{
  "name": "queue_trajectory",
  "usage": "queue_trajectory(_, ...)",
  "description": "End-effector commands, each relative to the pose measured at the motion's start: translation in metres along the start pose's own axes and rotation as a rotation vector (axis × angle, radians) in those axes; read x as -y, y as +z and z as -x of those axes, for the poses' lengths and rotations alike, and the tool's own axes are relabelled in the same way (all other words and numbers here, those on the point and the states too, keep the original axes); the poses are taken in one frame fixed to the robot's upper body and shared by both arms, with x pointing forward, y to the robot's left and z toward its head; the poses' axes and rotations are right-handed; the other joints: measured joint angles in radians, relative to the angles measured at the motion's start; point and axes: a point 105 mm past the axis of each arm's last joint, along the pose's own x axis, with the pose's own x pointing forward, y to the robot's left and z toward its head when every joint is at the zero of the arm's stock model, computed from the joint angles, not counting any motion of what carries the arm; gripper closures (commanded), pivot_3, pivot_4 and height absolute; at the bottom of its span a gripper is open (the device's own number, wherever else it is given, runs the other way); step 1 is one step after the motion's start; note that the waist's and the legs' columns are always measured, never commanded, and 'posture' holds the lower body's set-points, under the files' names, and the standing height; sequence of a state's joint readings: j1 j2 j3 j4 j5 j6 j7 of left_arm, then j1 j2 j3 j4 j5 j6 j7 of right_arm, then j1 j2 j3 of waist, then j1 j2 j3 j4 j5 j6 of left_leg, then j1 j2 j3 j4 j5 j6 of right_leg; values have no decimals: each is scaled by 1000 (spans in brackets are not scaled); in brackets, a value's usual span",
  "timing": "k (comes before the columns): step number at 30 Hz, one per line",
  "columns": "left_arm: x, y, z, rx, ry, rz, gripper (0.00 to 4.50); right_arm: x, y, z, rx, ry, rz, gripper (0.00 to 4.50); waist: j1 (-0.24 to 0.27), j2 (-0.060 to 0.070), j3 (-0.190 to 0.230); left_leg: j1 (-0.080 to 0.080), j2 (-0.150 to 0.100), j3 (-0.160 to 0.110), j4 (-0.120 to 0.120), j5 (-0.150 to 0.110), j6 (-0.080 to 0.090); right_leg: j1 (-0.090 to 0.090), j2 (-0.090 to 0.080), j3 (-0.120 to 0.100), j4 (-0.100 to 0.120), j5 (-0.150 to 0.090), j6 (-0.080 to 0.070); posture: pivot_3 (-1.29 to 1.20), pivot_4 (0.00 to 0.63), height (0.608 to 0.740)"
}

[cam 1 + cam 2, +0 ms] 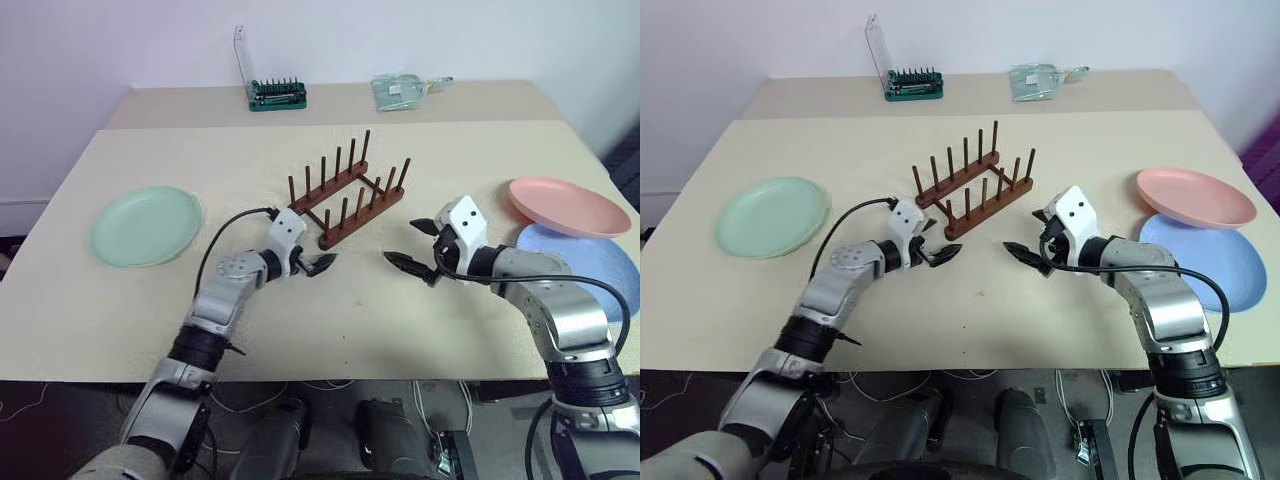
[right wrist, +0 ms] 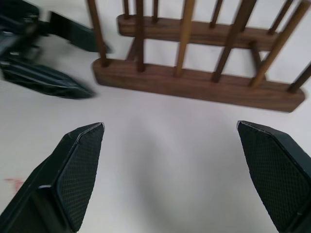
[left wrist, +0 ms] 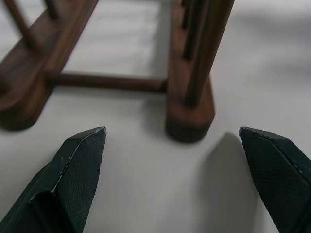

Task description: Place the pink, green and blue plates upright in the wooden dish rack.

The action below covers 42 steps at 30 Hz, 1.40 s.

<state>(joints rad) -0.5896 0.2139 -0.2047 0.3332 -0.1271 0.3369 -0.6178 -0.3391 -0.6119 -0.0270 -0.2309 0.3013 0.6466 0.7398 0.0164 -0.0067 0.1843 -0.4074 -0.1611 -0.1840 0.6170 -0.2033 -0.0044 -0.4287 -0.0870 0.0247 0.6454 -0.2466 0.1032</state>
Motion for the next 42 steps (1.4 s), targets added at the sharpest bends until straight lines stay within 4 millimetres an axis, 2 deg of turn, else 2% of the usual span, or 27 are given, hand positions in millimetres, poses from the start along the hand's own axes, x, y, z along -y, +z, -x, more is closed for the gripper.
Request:
queue_trajectory(1, 6, -7, -15, -34, -27, 9, 246, 1, 10, 5, 39, -24, 17, 8, 0, 0, 0, 0, 0, 0, 1, 0, 0, 0, 0, 0, 0, 0, 1, 0, 150, 740)
queue_trajectory(3, 4, -7, -17, -37, -17, 4, 843, 1, 8, 7, 37, -30, 16, 0, -2, 0, 0, 0, 0, 0, 1, 0, 0, 1, 0, 0, 0, 1, 1, 0, 150, 740)
queue_trajectory(5, 4, -7, -18, -32, -23, 5, 1722, 3, 5, 10, 31, -38, 14, 0, -3, 0, 0, 0, 0, 0, 1, 0, 0, 1, 0, 0, 0, 1, 1, 0, 150, 740)
queue_trajectory(8, 4, -6, -18, -24, -33, 4, 3378, 5, 2, 14, 22, -49, 13, 0, -3, 0, 0, 0, 0, 0, 1, 0, 0, 1, 0, 0, 0, 1, 1, 0, 150, 740)
queue_trajectory(9, 5, -5, -18, -21, -43, -6, 3742, 7, 1, 15, 19, -54, 15, 0, -3, 0, 0, 0, 0, 0, 1, 0, 0, 1, 0, 0, 0, 1, 1, 0, 150, 740)
queue_trajectory(13, 10, -3, -16, -8, -87, -52, 3733, 13, -4, 20, -10, -72, 43, 0, -3, 0, 0, 0, 0, 1, 1, 0, 0, 1, 0, 0, 0, 1, 2, 0, 150, 740)
queue_trajectory(18, 32, 12, -6, 70, -317, -194, 3733, 26, -22, 40, -106, -103, 93, 0, -1, 0, 0, 0, 0, 1, 1, 0, 1, 1, 0, 0, -1, 1, 2, 0, 150, 740)
queue_trajectory(25, 36, 15, -11, -5, -531, -354, 3733, 26, -49, 78, -195, -152, 63, 0, 11, -1, 0, -1, 0, 3, 2, -1, 1, 1, -1, -2, -1, 0, 2, 0, 150, 740)
queue_trajectory(30, 37, 17, -16, -14, -597, -341, 3733, 23, -55, 88, -198, -201, 48, 0, -1, -1, 0, -1, 1, 4, 2, -1, 2, 1, -1, -1, -1, 0, 3, 0, 150, 740)
queue_trajectory(32, 31, 14, -19, -29, -565, -338, 2698, 22, -55, 89, -194, -210, 42, 0, -5, -1, 0, -1, 1, 4, 2, -1, 2, 1, -1, -1, 0, 0, 3, 0, 150, 740)
queue_trajectory(34, 28, 13, -20, -29, -540, -329, 1859, 21, -55, 89, -191, -214, 39, 0, -5, -1, 0, -1, 1, 4, 2, -1, 2, 1, -1, -1, 0, 0, 3, 0, 150, 740)
queue_trajectory(38, 19, 8, -13, -17, -486, -304, 39, 23, -53, 88, -187, -222, 36, 0, -6, -1, 0, -1, 1, 4, 3, -1, 2, 1, -1, 0, 0, 0, 4, 0, 150, 740)
queue_trajectory(40, 13, 6, -7, -10, -448, -290, 39, 24, -53, 87, -189, -219, 33, 0, -7, -1, 0, -1, 1, 4, 3, -1, 2, 1, -1, 0, 0, 0, 4, 0, 150, 740)
queue_trajectory(42, 6, 0, 6, -15, -407, -230, 0, 25, -52, 85, -189, -204, 24, 566, -11, -1, 0, -1, 1, 4, 3, -1, 2, 1, -1, 0, 0, 0, 4, 0, 150, 740)
